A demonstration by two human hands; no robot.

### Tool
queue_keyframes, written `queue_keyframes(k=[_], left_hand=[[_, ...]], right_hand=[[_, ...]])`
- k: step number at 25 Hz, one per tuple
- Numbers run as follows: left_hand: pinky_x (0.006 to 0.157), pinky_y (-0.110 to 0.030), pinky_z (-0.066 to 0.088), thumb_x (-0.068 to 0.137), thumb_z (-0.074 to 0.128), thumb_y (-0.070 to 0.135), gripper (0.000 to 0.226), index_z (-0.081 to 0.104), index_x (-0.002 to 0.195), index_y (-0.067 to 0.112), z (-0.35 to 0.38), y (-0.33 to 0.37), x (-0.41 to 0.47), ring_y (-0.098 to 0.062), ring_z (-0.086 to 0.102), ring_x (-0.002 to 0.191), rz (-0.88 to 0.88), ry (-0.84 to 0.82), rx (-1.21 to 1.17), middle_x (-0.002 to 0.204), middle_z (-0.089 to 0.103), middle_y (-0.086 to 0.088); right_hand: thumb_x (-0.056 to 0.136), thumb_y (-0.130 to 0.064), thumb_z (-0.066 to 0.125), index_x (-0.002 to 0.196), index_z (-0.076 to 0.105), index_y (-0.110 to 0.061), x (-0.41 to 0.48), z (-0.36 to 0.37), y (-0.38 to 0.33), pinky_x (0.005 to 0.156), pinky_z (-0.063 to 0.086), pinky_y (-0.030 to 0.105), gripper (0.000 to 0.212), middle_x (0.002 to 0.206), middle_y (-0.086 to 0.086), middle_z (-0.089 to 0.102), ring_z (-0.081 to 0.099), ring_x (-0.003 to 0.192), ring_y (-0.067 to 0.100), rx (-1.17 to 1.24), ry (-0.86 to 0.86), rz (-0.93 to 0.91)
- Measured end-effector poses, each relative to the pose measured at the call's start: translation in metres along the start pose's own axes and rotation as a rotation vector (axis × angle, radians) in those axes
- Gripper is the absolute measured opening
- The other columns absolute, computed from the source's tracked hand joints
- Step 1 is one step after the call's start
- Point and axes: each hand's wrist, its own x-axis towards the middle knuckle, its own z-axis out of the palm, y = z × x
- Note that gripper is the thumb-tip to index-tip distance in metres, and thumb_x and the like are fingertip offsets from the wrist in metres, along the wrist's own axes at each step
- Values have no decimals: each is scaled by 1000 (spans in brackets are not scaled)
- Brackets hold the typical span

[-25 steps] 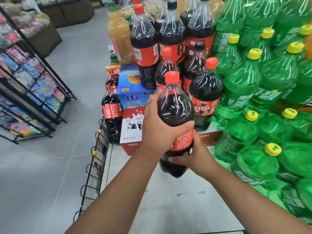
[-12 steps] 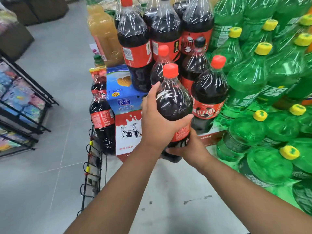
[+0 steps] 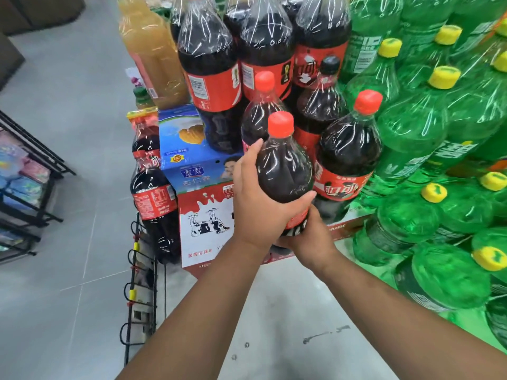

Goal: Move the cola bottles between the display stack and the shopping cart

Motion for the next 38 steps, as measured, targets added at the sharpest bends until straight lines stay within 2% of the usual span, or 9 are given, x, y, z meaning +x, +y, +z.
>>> queue_keyframes(k=[4, 7, 11, 13, 16, 20, 28, 34, 38], left_hand=[[115, -40, 40, 58, 93, 40, 108, 38, 149, 25, 4, -9, 2, -14, 45, 137, 24, 4, -9, 144, 47, -1], [118, -32, 37, 59, 89, 46, 107, 38, 150, 24, 7, -10, 4, -9, 43, 138, 26, 0, -12, 143, 44, 4], [116, -19, 31, 59, 94, 37, 108, 38, 150, 21, 10, -14, 8, -4, 41, 135, 25, 19, 1, 141, 41, 7], [117, -20, 31, 59, 96, 35, 109, 38, 151, 20, 13, -15, 10, -10, 42, 138, 20, 27, 7, 144, 42, 2], [118, -23, 32, 60, 93, 40, 109, 38, 151, 17, 16, -15, 12, -16, 42, 140, 29, 28, 2, 146, 44, -7], [119, -20, 28, 61, 87, 48, 108, 39, 151, 13, 21, -16, 12, -18, 41, 141, 61, 35, 8, 147, 44, -10], [117, -17, 27, 58, 99, 35, 111, 40, 149, 9, 28, -21, 13, 2, 33, 136, 107, 59, 48, 144, 42, -5], [119, -16, 25, 62, 90, 45, 109, 29, 150, 25, 21, -19, 11, 6, 29, 139, 87, -10, 7, 147, 37, -1], [121, -33, 31, 63, 96, 34, 116, 25, 154, 27, 17, -21, 9, -11, 32, 146, 37, -64, 0, 154, 37, -6]], right_hand=[[73, 33, 59, 138, 39, -7, 10, 5, 10, 45, 46, 7, 79, 113, 4, 55, 59, 58, -18, 83, 62, -14], [73, 25, 68, 133, 44, -16, 17, 5, 17, 56, 54, 13, 77, 113, 1, 58, 59, 67, -19, 27, 156, -56], [66, 32, 67, 126, 48, -6, 21, 5, 20, 51, 46, 5, 74, 100, -2, 62, 62, 67, -15, 15, 231, -81], [62, 18, 79, 117, 51, -10, 26, 4, 29, 57, 47, 7, 68, 97, -4, 63, 65, 77, -5, -37, 322, -66], [55, -9, 88, 116, 57, -14, 34, 4, 43, 80, 48, 25, 68, 106, -3, 66, 61, 101, 18, -160, 410, -37], [61, -7, 87, 119, 58, -12, 40, 3, 49, 82, 44, 26, 65, 109, -3, 66, 59, 104, 17, -175, 418, -53], [39, -44, 72, 111, 57, -18, 50, -3, 52, 85, 55, 37, 78, 107, 0, 69, 65, 98, 19, -132, 395, -98], [60, -9, 88, 116, 53, -14, 57, -12, 57, 86, 54, 35, 66, 101, -9, 66, 65, 100, 20, -202, 343, -107], [62, -17, 90, 126, 52, -13, 56, -16, 59, 82, 48, 28, 74, 112, 0, 67, 64, 101, 19, -260, 340, -106]])
